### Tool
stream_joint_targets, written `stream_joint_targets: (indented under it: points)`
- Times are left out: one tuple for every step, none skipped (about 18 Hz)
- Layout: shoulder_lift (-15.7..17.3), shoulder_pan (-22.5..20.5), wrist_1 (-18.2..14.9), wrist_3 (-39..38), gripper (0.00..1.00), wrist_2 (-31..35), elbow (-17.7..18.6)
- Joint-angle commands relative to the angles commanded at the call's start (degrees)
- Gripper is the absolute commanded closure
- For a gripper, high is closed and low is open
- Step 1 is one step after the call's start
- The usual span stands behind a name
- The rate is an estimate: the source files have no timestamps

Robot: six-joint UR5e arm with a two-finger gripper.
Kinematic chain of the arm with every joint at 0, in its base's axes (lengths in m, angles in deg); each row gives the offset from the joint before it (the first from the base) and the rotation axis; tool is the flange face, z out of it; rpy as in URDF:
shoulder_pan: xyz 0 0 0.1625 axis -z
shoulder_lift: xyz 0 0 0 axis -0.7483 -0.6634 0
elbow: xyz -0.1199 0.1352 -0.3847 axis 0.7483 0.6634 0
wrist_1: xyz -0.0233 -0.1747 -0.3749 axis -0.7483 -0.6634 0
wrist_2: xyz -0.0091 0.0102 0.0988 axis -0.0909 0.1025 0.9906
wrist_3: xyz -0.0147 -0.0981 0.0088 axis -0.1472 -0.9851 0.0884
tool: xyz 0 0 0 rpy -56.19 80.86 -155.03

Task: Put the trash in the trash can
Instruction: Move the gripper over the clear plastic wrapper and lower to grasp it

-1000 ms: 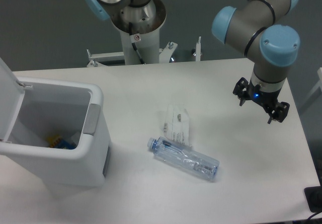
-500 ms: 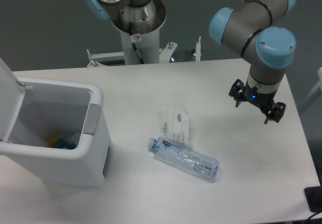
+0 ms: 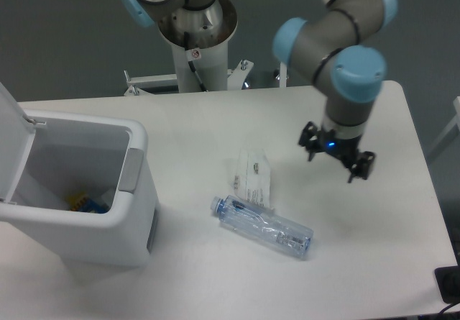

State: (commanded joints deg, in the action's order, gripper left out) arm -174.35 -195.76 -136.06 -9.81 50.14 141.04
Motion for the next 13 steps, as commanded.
stream_joint_targets:
  points:
    - [-0.09,1.4,0.0,-0.36,0.0,0.18,0.96]
    - [-0.09,2.11,-0.09,-0.36,0.0,0.35,1.84]
    - [0.09,3.08,-0.35,-0.36,0.0,0.44,3.33]
    - [0.35,3.61,-0.35,-0.36,0.0,0.44,4.82]
    - [0.61,3.96,-0.26,-0.45,0.0,0.44,6.49]
    - [1.22,3.97,-0.09,-0.54,0.0,0.44,8.16]
    - [2.01,3.97,-0.09,-0.28,0.0,0.44,10.44]
    - [2.54,3.88,0.61,0.33,0.0,0.53,12.2]
    - [2.55,3.88,0.7,0.51,0.0,0.62,12.05]
    - [2.55,3.88,0.7,0.52,0.0,0.62,11.96]
    - [2.46,3.97,0.7,0.43,0.0,0.62,11.87]
    - [2.29,3.97,0.7,0.34,0.0,0.62,11.95]
    - [2.11,3.97,0.7,0.25,0.0,0.7,11.96]
